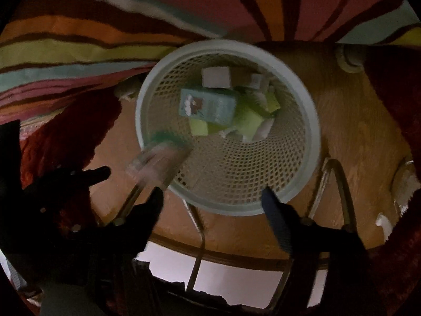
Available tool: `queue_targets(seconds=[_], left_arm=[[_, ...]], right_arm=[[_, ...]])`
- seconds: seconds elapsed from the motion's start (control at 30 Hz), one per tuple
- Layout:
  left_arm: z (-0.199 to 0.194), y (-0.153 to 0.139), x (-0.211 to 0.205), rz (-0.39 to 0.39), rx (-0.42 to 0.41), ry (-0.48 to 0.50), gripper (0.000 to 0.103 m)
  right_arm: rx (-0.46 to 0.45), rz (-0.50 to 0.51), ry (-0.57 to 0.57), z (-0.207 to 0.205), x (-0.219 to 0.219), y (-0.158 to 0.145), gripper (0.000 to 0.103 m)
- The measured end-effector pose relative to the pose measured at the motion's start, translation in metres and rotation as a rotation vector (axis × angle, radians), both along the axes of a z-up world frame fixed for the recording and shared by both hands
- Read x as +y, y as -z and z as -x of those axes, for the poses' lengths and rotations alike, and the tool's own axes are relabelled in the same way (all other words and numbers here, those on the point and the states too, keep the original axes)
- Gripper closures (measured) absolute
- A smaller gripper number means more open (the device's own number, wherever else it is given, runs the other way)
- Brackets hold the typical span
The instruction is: Collect trash
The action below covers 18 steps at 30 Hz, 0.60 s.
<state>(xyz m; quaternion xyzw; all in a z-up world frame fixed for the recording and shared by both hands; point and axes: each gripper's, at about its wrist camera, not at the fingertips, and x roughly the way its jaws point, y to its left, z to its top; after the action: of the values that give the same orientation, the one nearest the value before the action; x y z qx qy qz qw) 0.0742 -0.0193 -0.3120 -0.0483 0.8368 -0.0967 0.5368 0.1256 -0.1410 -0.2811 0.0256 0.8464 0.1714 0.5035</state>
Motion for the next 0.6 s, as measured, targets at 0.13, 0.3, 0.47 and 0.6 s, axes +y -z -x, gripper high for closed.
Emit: queue_targets(seconds=[0.13, 0.3, 0.47, 0.6], left_arm=[[-0.002, -0.014, 0.003, -0.009, -0.062, -0.007, 0.020], [-0.004, -0.043, 0.007, -0.037, -0.195, -0.023, 0.020], [0.001, -0.089, 0.017, -0.067, -0.379, -0.074, 0.020], [0.003, -0.120, 0.021, -0.093, -0.513, -0.109, 0.020]], right_arm=[[-0.050, -0.005, 0.003, -0.001, -0.002, -0.014, 0.021], [-0.126, -0.039, -0.008, -0.002, -0.001, -0.029, 0.021], [-0.290, -0.097, -0.046, 0.002, 0.002, -0.069, 0.021], [-0.456, -0.141, -0.058, 0.004, 0.001, -0.103, 0.021]])
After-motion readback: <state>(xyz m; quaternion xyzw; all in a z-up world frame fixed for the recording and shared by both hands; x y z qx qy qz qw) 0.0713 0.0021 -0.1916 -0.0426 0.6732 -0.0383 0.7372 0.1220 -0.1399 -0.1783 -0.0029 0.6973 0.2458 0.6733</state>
